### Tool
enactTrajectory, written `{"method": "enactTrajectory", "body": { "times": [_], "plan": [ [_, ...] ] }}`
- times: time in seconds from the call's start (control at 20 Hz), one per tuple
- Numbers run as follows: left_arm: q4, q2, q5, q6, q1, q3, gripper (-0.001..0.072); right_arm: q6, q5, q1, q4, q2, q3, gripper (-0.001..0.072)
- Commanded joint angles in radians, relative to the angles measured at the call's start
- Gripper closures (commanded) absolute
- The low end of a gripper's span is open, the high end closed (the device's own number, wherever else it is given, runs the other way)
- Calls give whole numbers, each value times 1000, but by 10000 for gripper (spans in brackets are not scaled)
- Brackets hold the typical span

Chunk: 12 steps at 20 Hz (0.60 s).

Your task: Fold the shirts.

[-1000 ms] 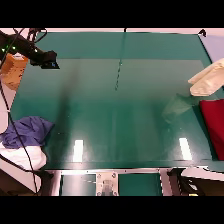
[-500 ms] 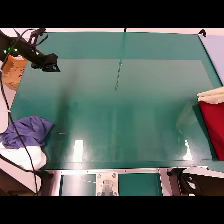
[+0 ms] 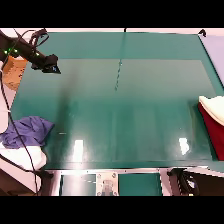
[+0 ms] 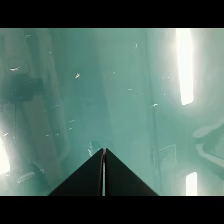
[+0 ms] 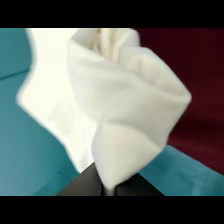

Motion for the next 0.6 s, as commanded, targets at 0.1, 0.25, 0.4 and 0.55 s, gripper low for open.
{"method": "enactTrajectory", "body": {
  "times": [0.1, 0.25, 0.4, 0.55],
  "plan": [
    [0, -1, -8, 1, 0, 0, 681, 6, -114, -8, -329, 1, -212, 665],
    [-3, -1, -7, 0, 0, 0, 681, 28, -120, -8, -439, -7, -254, 58],
    [-18, -1, -3, 1, 0, 0, 682, 55, -121, 3, -411, -6, -190, 58],
    [-66, 1, 27, -15, 0, 11, 682, 33, -141, 74, -216, -6, -104, 297]
  ]
}}
